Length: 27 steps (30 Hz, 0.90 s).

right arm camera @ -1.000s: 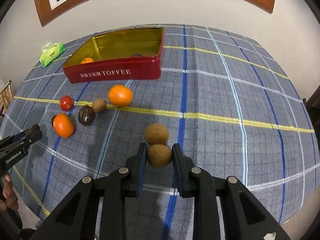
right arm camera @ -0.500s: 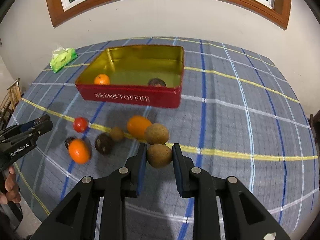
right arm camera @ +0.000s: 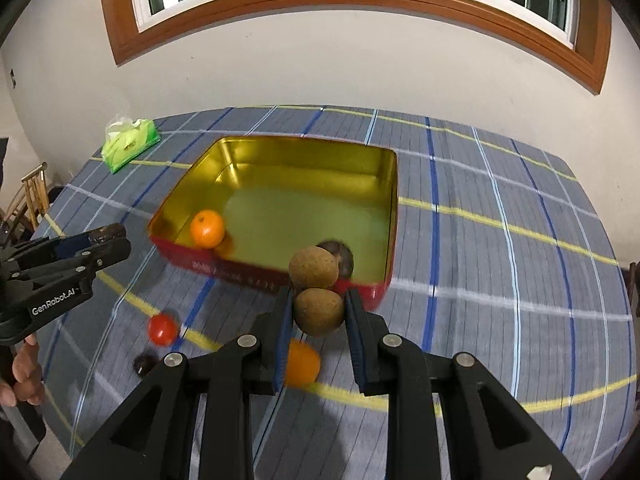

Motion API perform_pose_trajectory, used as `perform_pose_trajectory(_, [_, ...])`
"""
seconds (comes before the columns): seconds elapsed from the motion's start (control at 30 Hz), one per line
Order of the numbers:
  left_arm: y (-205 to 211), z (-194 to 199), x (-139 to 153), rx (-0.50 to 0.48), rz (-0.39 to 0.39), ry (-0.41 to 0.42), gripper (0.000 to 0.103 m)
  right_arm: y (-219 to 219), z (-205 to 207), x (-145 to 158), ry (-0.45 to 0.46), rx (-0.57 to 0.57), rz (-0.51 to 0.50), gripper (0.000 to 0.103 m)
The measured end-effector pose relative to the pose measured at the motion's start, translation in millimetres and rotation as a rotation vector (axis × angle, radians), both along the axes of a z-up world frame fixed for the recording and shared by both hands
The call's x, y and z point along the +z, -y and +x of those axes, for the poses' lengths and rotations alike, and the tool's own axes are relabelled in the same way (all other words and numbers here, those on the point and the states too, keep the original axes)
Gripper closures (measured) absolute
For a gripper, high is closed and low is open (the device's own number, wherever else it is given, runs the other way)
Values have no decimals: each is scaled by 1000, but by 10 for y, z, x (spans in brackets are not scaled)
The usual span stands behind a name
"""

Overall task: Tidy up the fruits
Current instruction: 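Carry the brown fruit in the left gripper and kiwis in the right gripper over the tin, then open the left gripper dropping the brown fruit while the right gripper releases the kiwis into the tin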

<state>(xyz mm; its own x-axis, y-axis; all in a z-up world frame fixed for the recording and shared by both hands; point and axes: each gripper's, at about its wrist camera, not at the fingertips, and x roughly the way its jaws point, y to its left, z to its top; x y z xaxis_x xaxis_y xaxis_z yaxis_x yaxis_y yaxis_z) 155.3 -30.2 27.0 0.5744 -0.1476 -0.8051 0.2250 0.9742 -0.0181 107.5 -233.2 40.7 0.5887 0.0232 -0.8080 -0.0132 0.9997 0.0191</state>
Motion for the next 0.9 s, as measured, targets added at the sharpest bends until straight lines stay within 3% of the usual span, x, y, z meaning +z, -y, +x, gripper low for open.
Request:
perform_pose_trajectory(0.33, [326,456,-245,-30,29,-65,66,29,432,-217,-52,0,5,80])
perform_pose_trajectory(0.7, [504,553,-397,-45,34,-86,65,7,613,-409,-91,11,29,80])
perform_pose_trajectory(0.9, [594,557,-385,-57,62,-56,65,-24,672,-449,-96,20,29,79])
